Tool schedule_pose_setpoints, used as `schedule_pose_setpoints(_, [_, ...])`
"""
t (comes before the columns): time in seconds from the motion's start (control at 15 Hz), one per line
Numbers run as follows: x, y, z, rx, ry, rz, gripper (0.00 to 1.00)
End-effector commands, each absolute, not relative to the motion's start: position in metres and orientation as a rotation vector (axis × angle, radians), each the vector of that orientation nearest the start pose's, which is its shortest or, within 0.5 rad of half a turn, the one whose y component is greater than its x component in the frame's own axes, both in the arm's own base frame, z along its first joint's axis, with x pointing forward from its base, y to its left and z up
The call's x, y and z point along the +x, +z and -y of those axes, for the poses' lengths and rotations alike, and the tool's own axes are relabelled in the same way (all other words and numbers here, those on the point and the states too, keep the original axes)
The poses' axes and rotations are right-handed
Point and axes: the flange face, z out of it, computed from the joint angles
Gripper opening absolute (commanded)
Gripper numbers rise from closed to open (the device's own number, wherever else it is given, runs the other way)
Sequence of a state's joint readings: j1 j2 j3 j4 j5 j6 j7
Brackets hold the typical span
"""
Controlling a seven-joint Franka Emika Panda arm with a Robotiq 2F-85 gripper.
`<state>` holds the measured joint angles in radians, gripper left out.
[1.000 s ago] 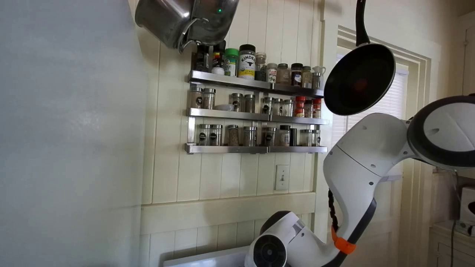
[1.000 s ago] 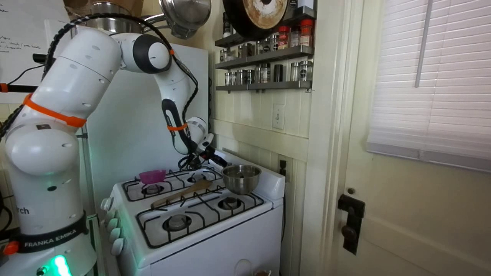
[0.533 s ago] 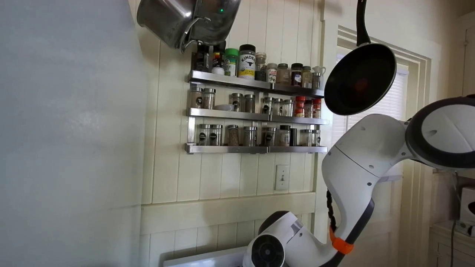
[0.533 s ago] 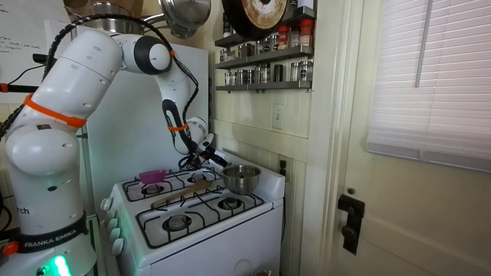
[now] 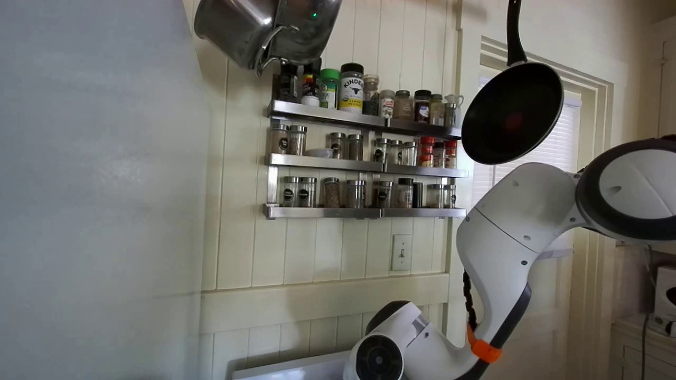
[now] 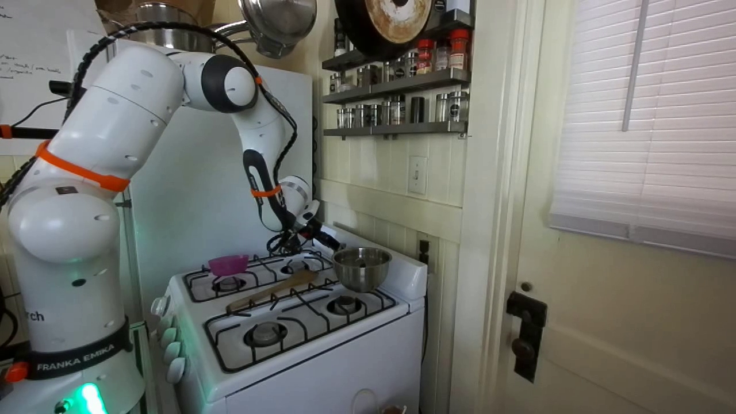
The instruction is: Remove one bottle from the shelf
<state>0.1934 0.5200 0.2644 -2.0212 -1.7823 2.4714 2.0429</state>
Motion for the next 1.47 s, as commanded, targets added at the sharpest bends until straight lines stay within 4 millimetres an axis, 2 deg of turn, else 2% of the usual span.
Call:
schedule_pose_setpoints(0.0, [0.531, 0.184, -0.267, -3.072, -1.366, -0.127, 0.83])
schedule_pose_setpoints(0.13, [0.531, 0.183, -0.267, -3.073, -1.361, -0.127, 0.97])
schedule_pose_setpoints(0.2, [0.531, 0.183, -0.267, -3.075, -1.358, -0.127, 1.00])
schedule_pose_setpoints(0.67, [0.526, 0.180, -0.267, -3.085, -1.334, -0.132, 0.99])
schedule_pose_setpoints(0.93, [0.512, 0.189, -0.270, -3.097, -1.317, -0.169, 1.00])
schedule_pose_setpoints(1.4, [0.484, 0.208, -0.270, -3.176, -1.366, -0.442, 1.00])
